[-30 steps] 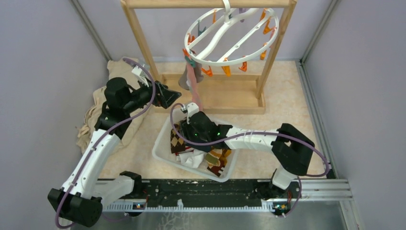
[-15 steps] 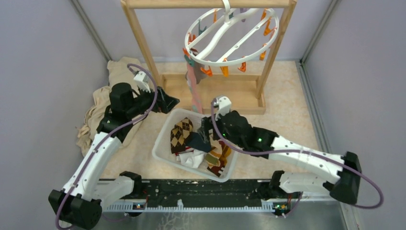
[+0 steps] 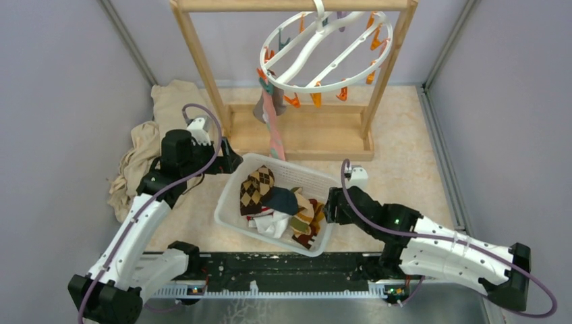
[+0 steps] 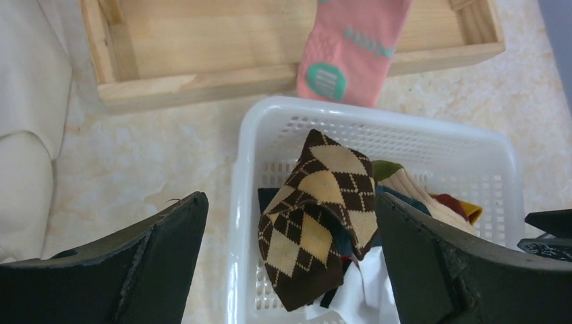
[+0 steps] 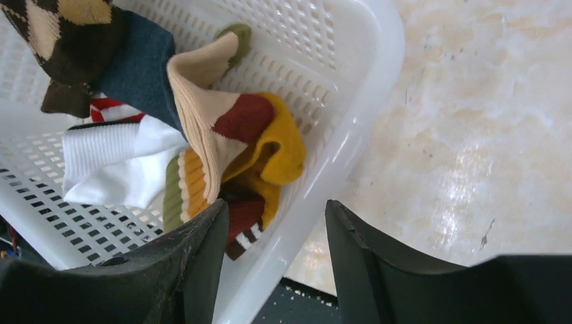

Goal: Remove the socks clipped to the hanger
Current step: Place the sock in the bin, then adjust the bin at the center of the board.

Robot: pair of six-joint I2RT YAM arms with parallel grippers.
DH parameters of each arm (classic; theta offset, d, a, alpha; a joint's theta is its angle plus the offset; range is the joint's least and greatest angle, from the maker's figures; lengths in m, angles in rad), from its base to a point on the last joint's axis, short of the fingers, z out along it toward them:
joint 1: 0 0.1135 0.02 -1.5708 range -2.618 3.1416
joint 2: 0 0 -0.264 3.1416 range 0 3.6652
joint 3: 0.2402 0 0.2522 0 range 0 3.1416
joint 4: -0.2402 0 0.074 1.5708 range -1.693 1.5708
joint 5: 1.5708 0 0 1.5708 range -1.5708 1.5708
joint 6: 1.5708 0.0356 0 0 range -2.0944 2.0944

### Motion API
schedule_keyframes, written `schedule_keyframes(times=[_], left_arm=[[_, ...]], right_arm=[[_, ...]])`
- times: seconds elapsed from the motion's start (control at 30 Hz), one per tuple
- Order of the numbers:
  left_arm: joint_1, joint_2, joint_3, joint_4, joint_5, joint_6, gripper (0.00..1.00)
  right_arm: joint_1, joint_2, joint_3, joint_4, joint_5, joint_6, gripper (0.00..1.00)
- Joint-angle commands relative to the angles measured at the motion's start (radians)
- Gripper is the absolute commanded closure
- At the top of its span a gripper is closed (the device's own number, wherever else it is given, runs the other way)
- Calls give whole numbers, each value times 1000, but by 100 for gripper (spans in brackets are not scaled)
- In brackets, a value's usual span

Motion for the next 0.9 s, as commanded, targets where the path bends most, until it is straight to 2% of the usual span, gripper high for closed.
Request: schedule_keyframes(times=[0.0, 0.27, 0.37, 0.43, 0.7, 0.77, 0.87], left_arm=[[1, -5, -42, -27, -18, 9, 1], [0, -11, -69, -14, -4, 4, 1], [1, -12, -82, -4, 6, 1, 1], [1, -13, -87, 1, 15, -1, 1], [1, -35, -92, -6, 13, 2, 1], [1, -39, -97, -7, 12, 2, 1], [1, -46, -101, -7, 15, -2, 1]], right_arm=[[-4, 1, -29, -41, -2, 91, 44], [-6, 70, 2, -39, 10, 66, 42], [-20, 101, -5, -18, 14, 53, 46], [-45, 125, -13, 14, -8, 32, 53], [-146, 189, 22, 69, -72, -107, 93], [-169, 199, 48, 61, -84, -157, 97], [-202, 207, 82, 28, -79, -188, 99]])
